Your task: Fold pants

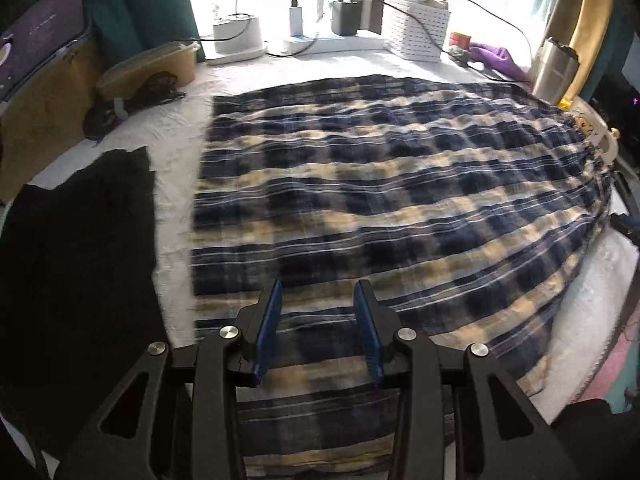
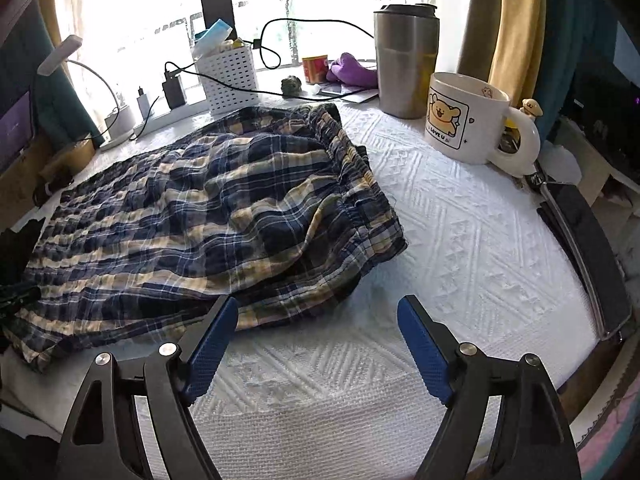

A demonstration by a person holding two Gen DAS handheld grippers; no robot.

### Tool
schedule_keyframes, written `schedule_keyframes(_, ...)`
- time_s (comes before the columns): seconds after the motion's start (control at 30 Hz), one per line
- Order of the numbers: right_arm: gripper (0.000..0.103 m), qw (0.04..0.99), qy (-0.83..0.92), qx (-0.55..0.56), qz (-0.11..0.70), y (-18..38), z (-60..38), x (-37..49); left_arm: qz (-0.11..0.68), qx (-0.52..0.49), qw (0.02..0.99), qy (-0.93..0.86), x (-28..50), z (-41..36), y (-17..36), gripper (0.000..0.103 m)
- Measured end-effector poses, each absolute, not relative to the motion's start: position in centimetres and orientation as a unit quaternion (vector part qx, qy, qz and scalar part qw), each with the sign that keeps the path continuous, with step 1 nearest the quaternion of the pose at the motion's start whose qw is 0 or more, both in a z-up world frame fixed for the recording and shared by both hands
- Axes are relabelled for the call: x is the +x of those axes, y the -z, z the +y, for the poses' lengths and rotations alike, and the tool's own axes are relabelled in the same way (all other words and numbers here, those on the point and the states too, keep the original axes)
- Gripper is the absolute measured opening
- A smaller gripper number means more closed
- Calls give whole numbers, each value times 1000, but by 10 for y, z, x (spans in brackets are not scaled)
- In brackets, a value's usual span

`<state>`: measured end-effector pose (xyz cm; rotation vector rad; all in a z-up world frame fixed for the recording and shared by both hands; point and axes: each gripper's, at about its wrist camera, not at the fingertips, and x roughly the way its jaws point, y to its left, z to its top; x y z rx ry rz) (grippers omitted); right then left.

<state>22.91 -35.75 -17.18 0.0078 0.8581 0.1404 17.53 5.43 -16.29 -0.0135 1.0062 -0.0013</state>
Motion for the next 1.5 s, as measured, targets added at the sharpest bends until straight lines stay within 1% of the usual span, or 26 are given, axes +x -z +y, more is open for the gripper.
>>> schedule_keyframes(0.03, 83, 907, -66, 3, 416, 171, -358, 230, 477, 4, 879, -13, 174, 60, 164, 38)
schedule_keyframes(0.07, 83, 907, -64, 3, 417, 171, -358, 230, 471, 5, 882, -21, 173, 67, 165, 42)
schedule_keyframes(0.23, 83, 904, -58, 8, 423, 168, -355, 230, 474, -31, 880, -9, 174, 83, 161, 42)
schedule_keyframes(0.33, 84, 902, -59, 30, 427, 168, -356, 229, 451, -77, 889, 12, 170, 95, 149, 42)
schedule_keyframes(0.43, 91, 893, -69, 68, 439, 175, -359, 230, 432, -68, 899, -1, 169, 101, 138, 42)
schedule_keyframes(0.63, 91, 879, -86, 117, 454, 187, -363, 236, 440, -75, 895, -23, 172, 117, 141, 42)
schedule_keyframes(0.87, 91, 875, -100, 167, 444, 184, -368, 267, 446, -86, 890, -37, 173, 118, 144, 42)
schedule_keyframes(1.0, 92, 874, -108, 209, 425, 185, -371, 291, 449, -85, 888, -50, 178, 118, 142, 42)
schedule_keyframes(1.07, 95, 879, -120, 220, 406, 186, -371, 301, 450, -83, 888, -56, 181, 116, 140, 42)
schedule_keyframes(1.17, 96, 874, -128, 244, 399, 186, -370, 316, 453, -77, 886, -62, 185, 111, 138, 42)
schedule_keyframes(1.33, 95, 863, -154, 289, 384, 189, -380, 324, 456, -74, 885, -65, 191, 105, 137, 42)
schedule_keyframes(1.4, 92, 863, -159, 285, 385, 189, -383, 322, 459, -74, 883, -66, 193, 103, 138, 42)
schedule_keyframes(1.47, 84, 865, -153, 273, 392, 189, -386, 317, 462, -73, 881, -65, 196, 100, 139, 42)
schedule_keyframes(1.5, 83, 867, -148, 264, 396, 188, -387, 314, 463, -73, 881, -64, 197, 99, 140, 42)
